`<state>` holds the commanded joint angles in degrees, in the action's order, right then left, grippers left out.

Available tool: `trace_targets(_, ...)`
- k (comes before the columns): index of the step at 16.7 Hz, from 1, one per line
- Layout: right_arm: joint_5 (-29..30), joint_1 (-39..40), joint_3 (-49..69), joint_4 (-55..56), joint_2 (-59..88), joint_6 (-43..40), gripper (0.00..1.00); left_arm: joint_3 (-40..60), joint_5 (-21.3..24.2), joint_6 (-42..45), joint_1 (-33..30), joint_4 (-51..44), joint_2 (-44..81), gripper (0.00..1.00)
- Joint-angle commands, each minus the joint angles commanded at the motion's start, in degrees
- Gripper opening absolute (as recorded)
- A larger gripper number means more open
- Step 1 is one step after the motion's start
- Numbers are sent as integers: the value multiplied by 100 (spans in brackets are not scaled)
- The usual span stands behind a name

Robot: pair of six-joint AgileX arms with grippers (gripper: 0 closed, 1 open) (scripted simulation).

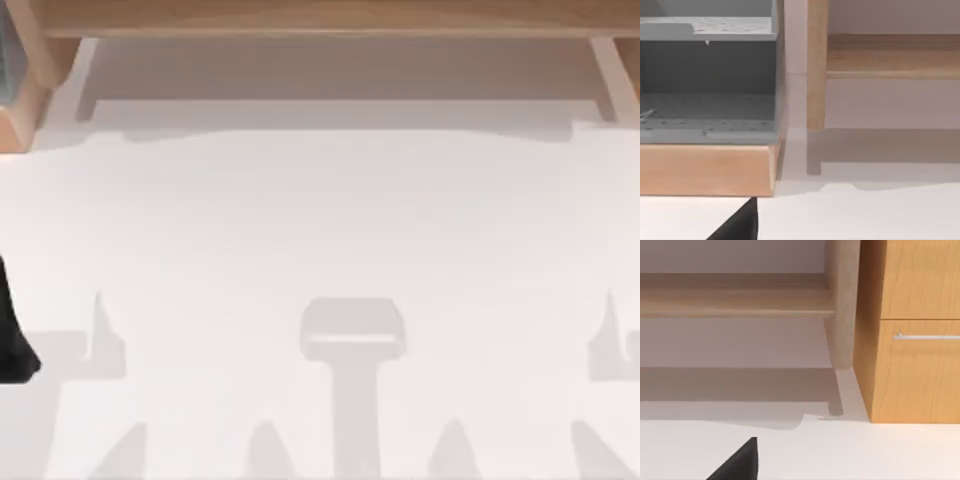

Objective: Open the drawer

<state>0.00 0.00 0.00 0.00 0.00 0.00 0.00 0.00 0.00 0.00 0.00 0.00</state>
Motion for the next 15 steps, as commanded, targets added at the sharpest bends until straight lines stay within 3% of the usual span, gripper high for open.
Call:
trace_targets(6,-275,-253,308,516,650,1,100,0,0,0,0,0,0,100)
trace_targets(15,-1410,-1433,1535,2655,4143,62,100,0,0,0,0,0,0,100)
